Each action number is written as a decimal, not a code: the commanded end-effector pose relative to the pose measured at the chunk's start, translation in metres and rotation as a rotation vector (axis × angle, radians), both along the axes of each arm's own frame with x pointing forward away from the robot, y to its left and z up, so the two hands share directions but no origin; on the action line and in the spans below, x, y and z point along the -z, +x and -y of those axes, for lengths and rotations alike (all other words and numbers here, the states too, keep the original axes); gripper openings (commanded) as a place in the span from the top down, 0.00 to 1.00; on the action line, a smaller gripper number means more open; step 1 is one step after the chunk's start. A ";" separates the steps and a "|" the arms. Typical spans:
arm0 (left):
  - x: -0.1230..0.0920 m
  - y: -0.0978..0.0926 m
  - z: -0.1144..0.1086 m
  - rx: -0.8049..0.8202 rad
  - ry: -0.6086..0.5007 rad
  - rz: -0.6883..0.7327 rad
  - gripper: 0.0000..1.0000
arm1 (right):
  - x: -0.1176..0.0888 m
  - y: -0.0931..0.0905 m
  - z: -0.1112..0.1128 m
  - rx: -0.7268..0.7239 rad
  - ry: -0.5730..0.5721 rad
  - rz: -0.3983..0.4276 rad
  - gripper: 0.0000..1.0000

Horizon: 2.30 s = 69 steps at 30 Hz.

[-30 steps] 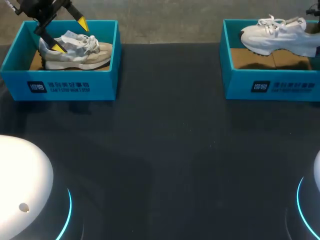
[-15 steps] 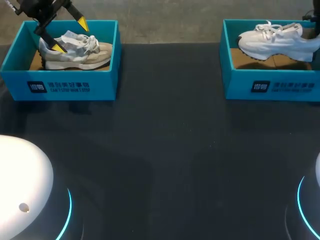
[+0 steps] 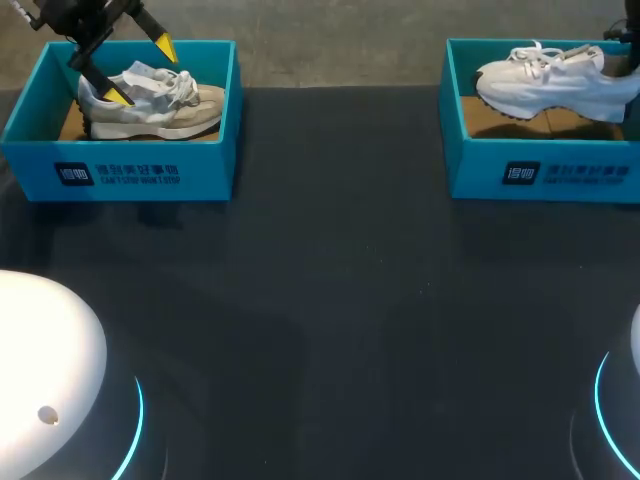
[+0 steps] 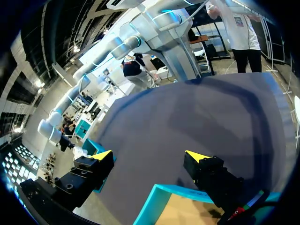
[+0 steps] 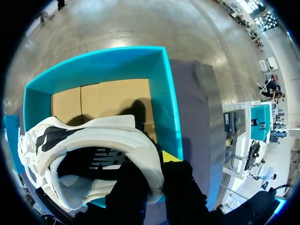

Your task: Take the shoe out of the shoebox, open the shoe tongue, remove and reinsert the insole, then place the shoe into the shoebox

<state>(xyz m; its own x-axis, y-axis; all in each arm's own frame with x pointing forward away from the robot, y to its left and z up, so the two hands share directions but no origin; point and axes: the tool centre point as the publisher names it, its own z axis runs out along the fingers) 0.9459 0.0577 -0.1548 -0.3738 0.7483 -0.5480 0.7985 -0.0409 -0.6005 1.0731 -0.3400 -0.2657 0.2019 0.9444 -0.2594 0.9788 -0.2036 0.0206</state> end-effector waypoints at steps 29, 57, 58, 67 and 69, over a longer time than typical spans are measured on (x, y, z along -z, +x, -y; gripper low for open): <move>-0.001 0.000 0.000 0.001 0.003 0.002 0.00 | 0.001 0.005 0.001 0.007 -0.031 0.015 1.00; -0.001 0.000 0.000 0.001 0.003 0.002 0.00 | 0.062 0.015 0.007 0.025 -0.135 -0.052 1.00; -0.001 0.000 0.000 0.001 0.003 0.002 0.00 | 0.063 0.015 0.007 0.027 -0.139 -0.054 1.00; -0.001 0.000 0.000 0.001 0.003 0.002 0.00 | 0.067 0.015 0.007 0.029 -0.140 -0.060 1.00; -0.001 0.000 0.000 0.001 0.003 0.002 0.00 | 0.066 0.015 0.007 0.030 -0.139 -0.059 1.00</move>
